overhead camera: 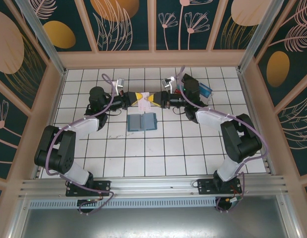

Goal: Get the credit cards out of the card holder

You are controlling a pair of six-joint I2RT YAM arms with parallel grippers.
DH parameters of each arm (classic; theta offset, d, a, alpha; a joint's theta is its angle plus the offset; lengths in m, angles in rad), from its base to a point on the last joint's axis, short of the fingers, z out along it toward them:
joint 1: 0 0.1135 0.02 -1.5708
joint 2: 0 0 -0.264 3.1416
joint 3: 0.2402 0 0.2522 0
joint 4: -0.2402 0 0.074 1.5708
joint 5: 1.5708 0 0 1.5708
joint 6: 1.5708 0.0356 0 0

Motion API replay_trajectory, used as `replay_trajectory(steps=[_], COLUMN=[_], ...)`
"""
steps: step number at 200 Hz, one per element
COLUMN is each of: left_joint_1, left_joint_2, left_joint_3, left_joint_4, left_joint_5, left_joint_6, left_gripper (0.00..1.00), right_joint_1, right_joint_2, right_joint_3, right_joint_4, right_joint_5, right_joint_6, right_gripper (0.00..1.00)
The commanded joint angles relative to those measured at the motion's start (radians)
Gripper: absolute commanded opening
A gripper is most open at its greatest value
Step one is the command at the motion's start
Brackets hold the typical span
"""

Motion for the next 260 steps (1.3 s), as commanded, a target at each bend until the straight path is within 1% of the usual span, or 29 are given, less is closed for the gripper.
replay_trajectory(steps=[1,17,24,45,49,55,65,74,86,91,102,115,127,141,165,177,195,228,244,260], left_joint_1=[-0.005,-0.005,-0.005,-0.005,-0.005,-0.004,-0.003,-0.002,-0.001,0.000,0.001,0.008,0.016,0.021,0.036,0.045,0.055,0.061,0.063,0.063], left_joint_2=[-0.039,-0.044,-0.046,-0.055,-0.058,-0.061,-0.068,-0.074,-0.078,-0.079,-0.079,-0.080,-0.089,-0.114,-0.171,-0.193,-0.213,-0.223,-0.224,-0.221], left_joint_3=[-0.019,-0.024,-0.026,-0.003,0.002,0.012,0.032,0.053,0.088,0.103,0.127,0.136,0.124,0.104,0.064,0.052,0.048,0.045,0.039,0.034], left_joint_4=[0.085,0.085,0.072,-0.104,-0.149,-0.211,-0.352,-0.486,-0.664,-0.733,-0.866,-0.966,-1.010,-1.046,-1.085,-1.105,-1.132,-1.153,-1.151,-1.144], left_joint_5=[-0.020,-0.030,-0.035,-0.081,-0.092,-0.112,-0.162,-0.219,-0.334,-0.389,-0.522,-0.645,-0.717,-0.794,-0.890,-0.923,-0.953,-0.972,-0.972,-0.959], left_joint_6=[-0.036,-0.041,-0.031,0.071,0.094,0.131,0.205,0.272,0.367,0.401,0.465,0.507,0.529,0.547,0.564,0.572,0.585,0.592,0.591,0.590], left_gripper=[0.00,0.00,0.00,0.00,0.03,0.10,0.29,0.41,0.58,0.63,0.70,0.76,0.81,0.87,0.98,0.99,0.99,0.99,0.99,0.99], right_joint_1=[0.020,0.021,0.022,0.022,0.022,0.019,0.013,0.002,-0.020,-0.032,-0.054,-0.084,-0.115,-0.150,-0.211,-0.230,-0.239,-0.249,-0.261,-0.274], right_joint_2=[0.007,0.014,0.019,0.027,0.025,0.021,0.009,-0.006,-0.026,-0.035,-0.045,-0.049,-0.048,-0.050,-0.047,-0.038,-0.018,0.033,0.065,0.096], right_joint_3=[0.046,0.060,0.068,0.079,0.082,0.086,0.096,0.114,0.146,0.161,0.215,0.273,0.324,0.367,0.427,0.470,0.528,0.621,0.673,0.713], right_joint_4=[-0.006,-0.013,-0.020,-0.050,-0.067,-0.102,-0.184,-0.278,-0.425,-0.488,-0.656,-0.809,-0.923,-1.011,-1.114,-1.179,-1.261,-1.368,-1.416,-1.472], right_joint_5=[0.026,0.033,0.035,0.056,0.064,0.084,0.121,0.156,0.208,0.239,0.329,0.417,0.497,0.576,0.638,0.671,0.772,0.914,0.941,0.926], right_joint_6=[-0.026,-0.028,-0.031,-0.048,-0.060,-0.082,-0.142,-0.208,-0.324,-0.377,-0.511,-0.641,-0.738,-0.827,-0.961,-1.035,-1.136,-1.300,-1.358,-1.431], right_gripper=[0.26,0.23,0.18,0.03,0.00,0.00,0.00,0.00,0.00,0.00,0.00,0.00,0.00,0.00,0.00,0.00,0.00,0.00,0.00,0.00])
